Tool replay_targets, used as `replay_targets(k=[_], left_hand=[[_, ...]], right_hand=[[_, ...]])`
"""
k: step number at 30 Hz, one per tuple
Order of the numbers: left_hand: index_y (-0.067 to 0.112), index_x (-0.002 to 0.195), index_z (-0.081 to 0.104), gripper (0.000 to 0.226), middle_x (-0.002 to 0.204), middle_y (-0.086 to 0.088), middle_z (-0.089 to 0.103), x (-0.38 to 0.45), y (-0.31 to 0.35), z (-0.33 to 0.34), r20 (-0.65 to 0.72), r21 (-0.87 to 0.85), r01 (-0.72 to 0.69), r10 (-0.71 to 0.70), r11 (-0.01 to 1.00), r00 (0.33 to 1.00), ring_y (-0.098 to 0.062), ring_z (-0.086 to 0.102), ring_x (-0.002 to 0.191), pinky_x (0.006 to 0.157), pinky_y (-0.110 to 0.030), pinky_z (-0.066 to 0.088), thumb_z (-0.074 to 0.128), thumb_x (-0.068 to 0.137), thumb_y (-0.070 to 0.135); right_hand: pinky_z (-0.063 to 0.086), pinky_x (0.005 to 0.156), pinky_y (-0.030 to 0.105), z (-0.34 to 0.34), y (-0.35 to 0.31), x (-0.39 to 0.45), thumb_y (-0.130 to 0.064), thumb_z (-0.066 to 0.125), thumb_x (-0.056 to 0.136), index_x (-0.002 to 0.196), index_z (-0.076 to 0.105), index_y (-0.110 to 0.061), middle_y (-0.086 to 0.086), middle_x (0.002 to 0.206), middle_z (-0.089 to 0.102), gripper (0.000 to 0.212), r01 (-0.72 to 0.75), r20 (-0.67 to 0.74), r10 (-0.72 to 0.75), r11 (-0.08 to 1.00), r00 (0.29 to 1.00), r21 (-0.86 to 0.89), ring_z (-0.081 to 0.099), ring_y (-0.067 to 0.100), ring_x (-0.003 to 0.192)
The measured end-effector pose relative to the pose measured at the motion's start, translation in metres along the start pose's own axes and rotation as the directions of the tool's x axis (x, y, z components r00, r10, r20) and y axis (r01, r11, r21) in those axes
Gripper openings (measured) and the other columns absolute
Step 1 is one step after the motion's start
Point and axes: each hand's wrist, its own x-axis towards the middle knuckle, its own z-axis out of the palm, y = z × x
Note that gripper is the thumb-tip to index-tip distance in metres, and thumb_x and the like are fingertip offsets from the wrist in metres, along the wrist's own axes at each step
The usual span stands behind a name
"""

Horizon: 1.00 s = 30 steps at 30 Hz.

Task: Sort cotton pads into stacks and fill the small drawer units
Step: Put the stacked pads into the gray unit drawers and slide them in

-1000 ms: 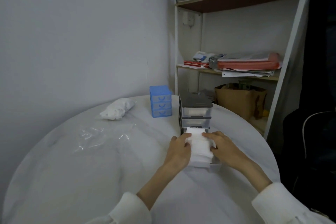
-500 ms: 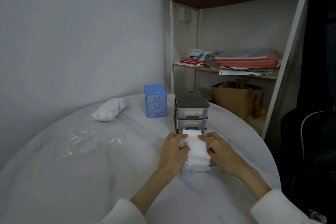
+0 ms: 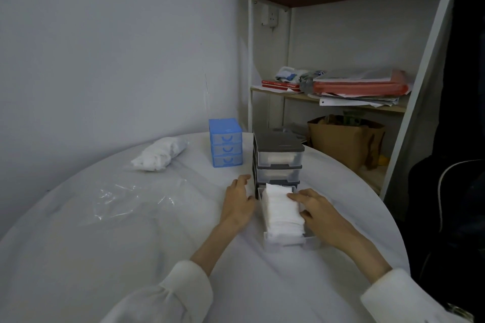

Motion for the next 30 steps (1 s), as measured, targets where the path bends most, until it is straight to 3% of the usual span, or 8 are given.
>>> replay_targets(k=[4,8,11,15,20,24,30], left_hand=[[0.02,0.141,0.037,0.055,0.139,-0.004,0.049,0.015,-0.009,0.007,0.042,0.061,-0.04,0.038,0.997,0.998,-0.03,0.041,0.127,0.105,-0.035,0.035,0.052,0.089,0.008],[0.023,0.134,0.044,0.042,0.133,-0.002,0.054,0.022,-0.01,0.01,0.069,0.199,-0.001,-0.013,0.98,0.998,-0.027,0.04,0.124,0.101,-0.035,0.027,0.047,0.092,0.017],[0.022,0.127,0.046,0.036,0.127,-0.001,0.057,0.025,-0.013,0.012,0.074,0.202,0.001,-0.017,0.979,0.997,-0.023,0.044,0.123,0.104,-0.036,0.024,0.05,0.091,0.021],[0.019,0.128,0.041,0.038,0.133,0.001,0.054,0.027,-0.013,0.013,0.118,0.193,0.005,-0.028,0.981,0.993,-0.02,0.044,0.126,0.115,-0.046,0.006,0.048,0.091,0.019],[0.015,0.118,0.043,0.028,0.123,-0.003,0.058,0.025,-0.011,0.012,0.137,0.181,-0.019,-0.006,0.983,0.991,-0.023,0.048,0.12,0.114,-0.051,0.004,0.047,0.091,0.023],[0.014,0.115,0.042,0.026,0.122,-0.005,0.059,0.023,-0.012,0.012,0.145,0.207,-0.046,0.016,0.977,0.989,-0.025,0.05,0.118,0.114,-0.052,0.006,0.046,0.092,0.024],[0.014,0.118,0.042,0.028,0.124,-0.005,0.058,0.024,-0.014,0.012,0.145,0.218,-0.048,0.016,0.975,0.989,-0.025,0.049,0.119,0.113,-0.05,0.009,0.046,0.091,0.022]], right_hand=[[0.032,0.1,0.016,-0.001,-0.001,0.002,-0.009,0.046,0.096,0.141,0.038,-0.016,0.003,0.142,0.04,0.046,-0.001,-0.019,0.001,1.0,1.0,0.011,0.045,0.019,0.122],[0.031,0.103,0.017,-0.001,0.003,0.001,-0.011,0.049,0.096,0.14,0.039,-0.015,0.003,0.142,0.041,0.046,-0.011,-0.029,0.012,0.999,1.0,0.036,0.044,0.019,0.124],[0.032,0.104,0.019,0.0,0.006,0.001,-0.013,0.05,0.095,0.138,0.041,-0.015,0.003,0.141,0.042,0.044,-0.031,-0.035,0.033,0.997,0.999,0.075,0.045,0.018,0.124],[0.036,0.102,0.02,0.0,0.006,0.001,-0.013,0.051,0.095,0.137,0.042,-0.015,0.003,0.14,0.043,0.044,-0.058,-0.03,0.062,0.992,0.998,0.111,0.047,0.017,0.119],[0.04,0.082,0.006,-0.001,0.01,0.004,-0.009,0.049,0.095,0.133,0.046,-0.014,0.005,0.135,0.047,0.038,-0.076,-0.043,0.084,0.984,0.996,0.163,0.05,0.009,0.1],[0.037,0.101,0.02,-0.005,0.009,0.008,-0.006,0.053,0.092,0.134,0.047,-0.014,0.005,0.138,0.046,0.043,-0.067,-0.05,0.074,0.99,0.996,0.122,0.047,0.02,0.12],[0.034,0.099,0.015,-0.002,0.008,0.002,-0.009,0.053,0.093,0.134,0.047,-0.014,0.004,0.139,0.046,0.042,-0.024,-0.082,0.034,0.992,0.996,0.12,0.047,0.018,0.122]])
